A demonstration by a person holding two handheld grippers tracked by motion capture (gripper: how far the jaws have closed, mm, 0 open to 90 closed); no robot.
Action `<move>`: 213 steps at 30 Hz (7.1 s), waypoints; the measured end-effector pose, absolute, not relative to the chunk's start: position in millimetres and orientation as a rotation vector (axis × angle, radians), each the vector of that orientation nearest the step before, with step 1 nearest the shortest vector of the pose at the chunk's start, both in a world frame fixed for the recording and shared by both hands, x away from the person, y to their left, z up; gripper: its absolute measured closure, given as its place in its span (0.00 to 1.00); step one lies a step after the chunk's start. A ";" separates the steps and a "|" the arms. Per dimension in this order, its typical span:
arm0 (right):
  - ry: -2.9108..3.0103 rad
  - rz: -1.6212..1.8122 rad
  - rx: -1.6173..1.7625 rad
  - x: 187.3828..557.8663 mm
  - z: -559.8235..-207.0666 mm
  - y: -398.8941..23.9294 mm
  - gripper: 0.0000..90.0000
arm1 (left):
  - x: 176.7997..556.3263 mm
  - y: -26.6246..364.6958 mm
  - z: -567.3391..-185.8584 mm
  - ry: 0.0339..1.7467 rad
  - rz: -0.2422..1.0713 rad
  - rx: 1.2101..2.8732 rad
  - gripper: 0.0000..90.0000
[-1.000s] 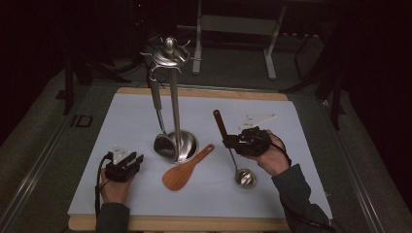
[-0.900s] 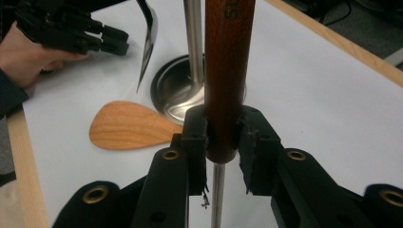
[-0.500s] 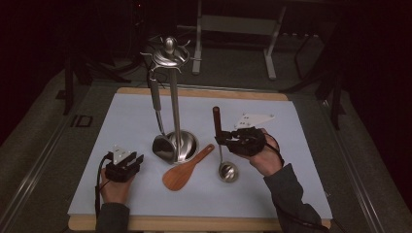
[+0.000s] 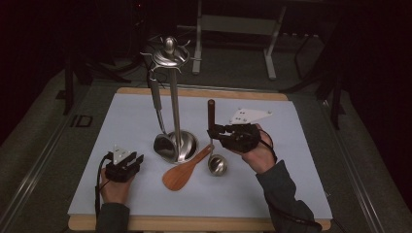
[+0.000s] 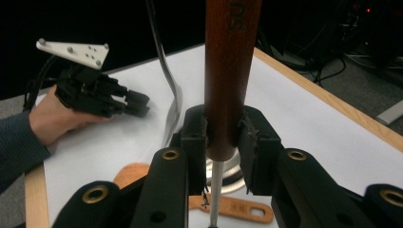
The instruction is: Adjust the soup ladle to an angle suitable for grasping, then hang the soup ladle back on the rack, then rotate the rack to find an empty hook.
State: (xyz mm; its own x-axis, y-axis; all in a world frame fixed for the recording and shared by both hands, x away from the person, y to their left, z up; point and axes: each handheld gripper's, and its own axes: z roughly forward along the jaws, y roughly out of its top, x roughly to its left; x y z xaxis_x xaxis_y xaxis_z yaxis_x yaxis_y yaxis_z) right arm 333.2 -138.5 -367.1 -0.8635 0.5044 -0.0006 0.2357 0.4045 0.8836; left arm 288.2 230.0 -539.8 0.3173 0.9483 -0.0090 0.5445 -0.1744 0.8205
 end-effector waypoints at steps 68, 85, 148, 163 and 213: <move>2.247 1.628 0.487 346.4 -299.3 -76.3 0.82 | 287.9 230.5 -539.7 1.330 0.685 1.827 0.74; 2.295 1.630 0.513 352.9 -301.7 -71.9 0.77 | 287.8 230.7 -539.7 1.329 0.684 1.825 0.74; 2.330 1.625 0.520 358.2 -305.8 -80.8 0.72 | 287.7 231.1 -539.7 1.330 0.683 1.821 0.74; 2.350 1.376 0.530 354.5 -314.8 -93.0 0.69 | 288.0 231.5 -539.7 1.336 0.682 1.819 0.74; 2.339 0.995 1.017 334.1 -490.3 -234.5 0.58 | 264.7 213.8 -395.5 0.937 0.782 1.285 0.99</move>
State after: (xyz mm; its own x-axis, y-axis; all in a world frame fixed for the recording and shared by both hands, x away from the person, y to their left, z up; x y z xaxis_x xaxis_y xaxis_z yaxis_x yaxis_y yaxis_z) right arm 334.1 -234.5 -490.3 -0.6547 0.7520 -0.0763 0.4667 0.4816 0.7418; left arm 264.7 213.8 -395.5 0.4307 0.8925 -0.1341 0.0282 0.1353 0.9904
